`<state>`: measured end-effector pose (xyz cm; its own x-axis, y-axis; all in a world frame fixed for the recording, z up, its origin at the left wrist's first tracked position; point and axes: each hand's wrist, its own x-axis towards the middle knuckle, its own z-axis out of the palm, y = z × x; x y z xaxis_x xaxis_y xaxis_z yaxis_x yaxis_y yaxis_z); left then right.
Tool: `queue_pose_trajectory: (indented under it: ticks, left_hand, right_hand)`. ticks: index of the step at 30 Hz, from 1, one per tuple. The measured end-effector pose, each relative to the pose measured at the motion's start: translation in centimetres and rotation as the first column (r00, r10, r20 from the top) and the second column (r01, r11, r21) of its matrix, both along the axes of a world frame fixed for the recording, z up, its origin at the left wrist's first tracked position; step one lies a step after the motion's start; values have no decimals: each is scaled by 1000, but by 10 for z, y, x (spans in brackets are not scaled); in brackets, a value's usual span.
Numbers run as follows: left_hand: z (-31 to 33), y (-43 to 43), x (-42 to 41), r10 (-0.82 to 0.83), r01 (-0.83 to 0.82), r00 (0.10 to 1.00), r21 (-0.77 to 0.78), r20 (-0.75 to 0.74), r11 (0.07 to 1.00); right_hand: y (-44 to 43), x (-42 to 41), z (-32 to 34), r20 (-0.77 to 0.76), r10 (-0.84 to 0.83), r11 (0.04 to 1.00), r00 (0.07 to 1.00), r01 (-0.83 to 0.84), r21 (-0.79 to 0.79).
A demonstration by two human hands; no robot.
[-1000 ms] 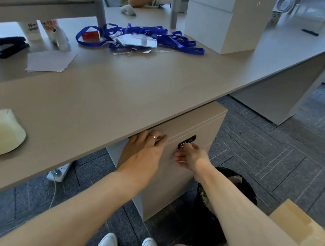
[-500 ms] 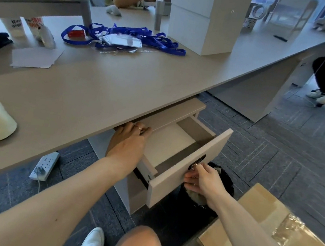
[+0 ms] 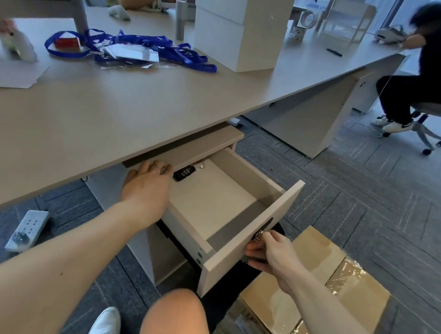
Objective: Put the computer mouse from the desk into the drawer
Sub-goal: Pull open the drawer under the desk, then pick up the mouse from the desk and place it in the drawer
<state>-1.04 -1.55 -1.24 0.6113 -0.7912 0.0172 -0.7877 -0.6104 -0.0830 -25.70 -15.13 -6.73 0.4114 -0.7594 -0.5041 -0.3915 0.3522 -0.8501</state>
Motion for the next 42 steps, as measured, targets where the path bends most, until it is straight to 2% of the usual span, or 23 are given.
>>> queue_pose_trajectory:
  ticks: [11,22,27,29,31,33,35,38,40,42]
  left_hand:
    - [-1,-2,-1,-8,7,999,27,41,1000]
    - [2,-2,-4,-2,2,1000,52,7,999]
    - [11,2,-16,-11,10,975,-6,-221,1000]
    - [23,9,-24,-63,52,961,-47,-269,998]
    - [42,19,-28,-127,103,947,-96,-295,990]
    - [65,30,-26,-164,117,936,-165,-310,979]
    - [89,47,-18,-155,86,947,-242,-282,966]
    - [127,85,-1,-90,22,967,-273,-239,962]
    - [148,122,14,-6,-42,980,-233,-200,972]
    - [163,163,33,92,-124,983,-199,-161,972]
  right_hand:
    - [2,2,2,4,-10,1000,1000,10,9]
    - [3,3,1,-43,-4,1000,999,4,-6]
    - [-2,-7,25,-128,46,998,991,-41,44]
    - [-9,-9,42,-220,78,994,972,-92,-52]
    - [-16,-6,64,-365,93,938,926,-205,-280]
    - [-14,6,92,-415,110,832,903,-312,-458]
    - [-4,23,121,-435,163,713,886,-410,-568]
    - [23,56,157,-477,289,529,830,-554,-643]
    - [48,84,175,-519,347,403,781,-624,-670]
    - [76,114,190,-530,399,321,749,-655,-684]
